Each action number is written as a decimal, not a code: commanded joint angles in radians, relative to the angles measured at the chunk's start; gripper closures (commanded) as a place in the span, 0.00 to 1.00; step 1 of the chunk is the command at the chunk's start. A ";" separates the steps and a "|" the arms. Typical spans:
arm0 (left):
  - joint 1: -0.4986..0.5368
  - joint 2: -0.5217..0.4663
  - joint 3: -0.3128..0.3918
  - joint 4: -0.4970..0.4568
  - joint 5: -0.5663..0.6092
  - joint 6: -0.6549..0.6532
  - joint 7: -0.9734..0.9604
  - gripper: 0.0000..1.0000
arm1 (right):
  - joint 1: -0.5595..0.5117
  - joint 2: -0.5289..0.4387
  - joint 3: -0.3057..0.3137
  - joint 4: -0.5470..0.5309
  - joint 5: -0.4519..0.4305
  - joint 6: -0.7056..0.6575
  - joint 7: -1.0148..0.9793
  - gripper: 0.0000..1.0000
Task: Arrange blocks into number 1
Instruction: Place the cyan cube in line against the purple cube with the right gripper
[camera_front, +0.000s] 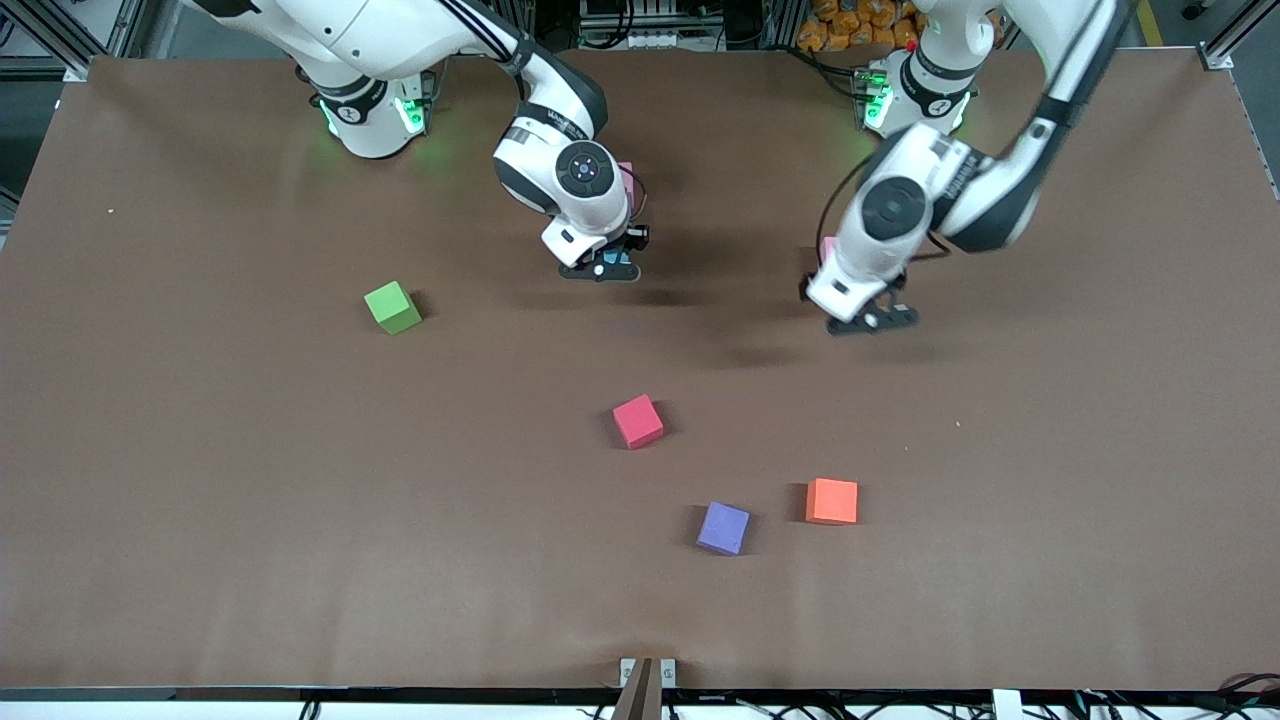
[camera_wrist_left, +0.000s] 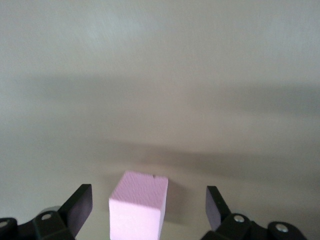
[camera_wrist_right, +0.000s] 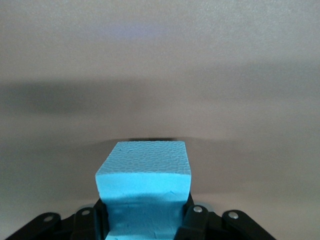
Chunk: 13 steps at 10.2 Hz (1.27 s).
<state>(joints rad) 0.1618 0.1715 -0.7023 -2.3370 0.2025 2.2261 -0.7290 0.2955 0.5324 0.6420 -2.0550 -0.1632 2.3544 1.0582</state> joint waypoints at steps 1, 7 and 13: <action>0.016 -0.032 -0.048 -0.108 -0.015 0.035 0.011 0.00 | -0.004 -0.009 0.010 -0.031 -0.022 0.023 0.037 1.00; 0.031 -0.026 -0.052 -0.162 -0.008 0.046 0.103 0.00 | -0.002 0.011 0.010 -0.031 -0.022 0.054 0.045 0.44; 0.127 0.022 -0.052 -0.166 -0.003 0.081 0.184 0.00 | -0.027 0.000 0.005 0.022 -0.024 0.005 0.045 0.00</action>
<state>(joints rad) 0.2604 0.1789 -0.7411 -2.4948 0.2023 2.2715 -0.5639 0.2897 0.5350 0.6407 -2.0634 -0.1638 2.3917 1.0866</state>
